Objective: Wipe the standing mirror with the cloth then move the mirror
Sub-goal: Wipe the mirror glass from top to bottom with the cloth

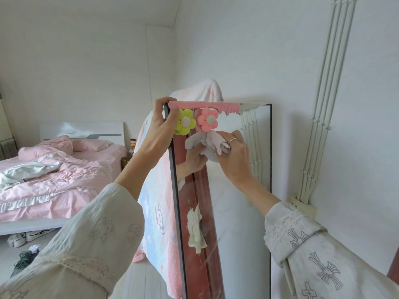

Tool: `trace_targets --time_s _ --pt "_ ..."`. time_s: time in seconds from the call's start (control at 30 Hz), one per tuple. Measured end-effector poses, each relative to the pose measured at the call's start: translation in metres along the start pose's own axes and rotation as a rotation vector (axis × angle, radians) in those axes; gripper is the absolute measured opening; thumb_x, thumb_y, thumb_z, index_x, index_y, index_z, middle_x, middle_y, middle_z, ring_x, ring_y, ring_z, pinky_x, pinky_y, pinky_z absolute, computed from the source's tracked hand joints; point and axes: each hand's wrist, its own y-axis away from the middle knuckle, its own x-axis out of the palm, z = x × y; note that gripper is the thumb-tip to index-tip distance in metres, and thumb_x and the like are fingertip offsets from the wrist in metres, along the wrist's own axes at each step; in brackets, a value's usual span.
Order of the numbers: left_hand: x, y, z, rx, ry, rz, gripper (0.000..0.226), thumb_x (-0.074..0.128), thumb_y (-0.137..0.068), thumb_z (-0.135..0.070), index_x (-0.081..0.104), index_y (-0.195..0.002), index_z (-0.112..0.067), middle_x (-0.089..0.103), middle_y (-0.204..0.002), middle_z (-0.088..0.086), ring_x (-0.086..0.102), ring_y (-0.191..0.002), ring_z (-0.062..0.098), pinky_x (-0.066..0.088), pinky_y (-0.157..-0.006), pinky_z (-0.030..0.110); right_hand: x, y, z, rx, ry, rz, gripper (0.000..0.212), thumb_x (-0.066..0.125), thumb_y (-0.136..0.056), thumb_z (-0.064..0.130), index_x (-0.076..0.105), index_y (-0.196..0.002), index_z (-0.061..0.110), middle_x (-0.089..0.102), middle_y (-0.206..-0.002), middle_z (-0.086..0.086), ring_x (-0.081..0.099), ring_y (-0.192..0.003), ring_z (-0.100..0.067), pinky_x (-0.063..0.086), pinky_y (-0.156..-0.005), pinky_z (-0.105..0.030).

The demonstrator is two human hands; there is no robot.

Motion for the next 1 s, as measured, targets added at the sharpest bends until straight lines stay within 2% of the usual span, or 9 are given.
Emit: trace_targets --time_s 0.1,0.23,0.37,0.5,0.53,0.63,0.77,0.9,1.0 --pt "0.002 0.0 0.001 0.025 0.003 -0.036 0.005 0.035 -0.097 -0.038 0.039 -0.099 -0.037 0.053 -0.096 0.002 0.053 -0.079 0.015 0.044 -0.058 0.022 0.002 -0.006 0.0 -0.023 0.003 0.01 0.032 0.057 -0.082 0.0 0.063 -0.113 0.004 0.043 -0.09 -0.001 0.05 -0.073 -0.018 0.038 -0.064 -0.025" --pt "0.003 -0.001 0.003 0.03 0.009 -0.056 0.009 0.035 -0.097 -0.035 0.04 -0.093 -0.041 0.053 -0.093 0.0 0.053 -0.079 0.015 0.044 -0.059 0.023 0.003 -0.012 -0.004 0.005 -0.051 -0.007 0.028 0.061 -0.081 0.001 0.063 -0.108 0.004 0.048 -0.09 -0.001 0.053 -0.073 -0.019 0.041 -0.064 -0.024" --pt "0.001 -0.002 0.003 0.02 -0.002 -0.069 0.012 0.036 -0.096 -0.032 0.041 -0.092 -0.041 0.053 -0.09 -0.003 0.053 -0.079 0.015 0.045 -0.065 0.029 0.004 -0.018 -0.004 0.072 -0.096 -0.01 0.024 0.059 -0.08 0.001 0.064 -0.104 0.005 0.056 -0.093 -0.005 0.053 -0.077 -0.016 0.039 -0.061 -0.006" --pt "0.002 -0.001 0.0 0.023 -0.024 -0.087 0.008 0.035 -0.097 -0.028 0.04 -0.1 -0.033 0.052 -0.085 -0.006 0.052 -0.072 0.008 0.044 -0.054 0.013 -0.009 -0.026 -0.01 0.409 -0.264 -0.073 0.015 0.059 -0.083 0.012 0.06 -0.097 0.007 0.058 -0.081 0.0 0.056 -0.079 -0.019 0.041 -0.062 -0.018" --pt "0.003 -0.001 -0.001 0.023 -0.022 -0.095 0.008 0.034 -0.097 -0.027 0.039 -0.102 -0.031 0.052 -0.084 -0.006 0.051 -0.07 0.007 0.042 -0.05 0.01 -0.014 -0.028 -0.014 0.425 -0.265 -0.051 0.011 0.059 -0.083 0.014 0.059 -0.093 0.009 0.057 -0.077 0.003 0.056 -0.078 -0.019 0.042 -0.062 -0.021" --pt "0.007 -0.001 -0.002 0.051 -0.009 -0.128 0.008 0.034 -0.097 -0.023 0.038 -0.104 -0.025 0.05 -0.085 -0.006 0.05 -0.07 0.006 0.042 -0.049 0.007 -0.025 -0.036 -0.017 0.357 -0.198 -0.025 0.015 0.06 -0.081 0.016 0.059 -0.09 0.005 0.055 -0.082 -0.002 0.054 -0.078 -0.02 0.042 -0.065 -0.025" --pt "0.013 -0.002 -0.002 0.074 -0.001 -0.16 0.008 0.035 -0.096 -0.02 0.039 -0.102 -0.024 0.05 -0.086 -0.009 0.051 -0.072 0.003 0.043 -0.054 0.007 -0.027 -0.059 -0.005 0.199 -0.108 -0.102 0.028 0.056 -0.082 0.007 0.061 -0.109 0.007 0.046 -0.101 -0.002 0.053 -0.091 -0.02 0.04 -0.077 -0.021" --pt "0.013 -0.003 -0.001 0.064 0.003 -0.167 0.012 0.035 -0.095 -0.018 0.04 -0.098 -0.028 0.05 -0.085 -0.009 0.051 -0.073 0.006 0.044 -0.057 0.012 -0.014 -0.058 -0.013 -0.005 0.107 -0.029 0.034 0.051 -0.079 -0.003 0.064 -0.109 0.004 0.052 -0.106 -0.014 0.053 -0.094 -0.025 0.043 -0.074 -0.028" --pt "0.012 -0.003 0.0 0.044 0.017 -0.176 0.018 0.036 -0.094 -0.018 0.041 -0.09 -0.036 0.05 -0.085 -0.007 0.05 -0.076 0.011 0.043 -0.062 0.022 -0.012 -0.027 -0.031 -0.163 0.225 0.054 0.025 0.061 -0.074 -0.003 0.067 -0.098 0.001 0.055 -0.095 -0.017 0.052 -0.088 -0.027 0.04 -0.066 -0.028"
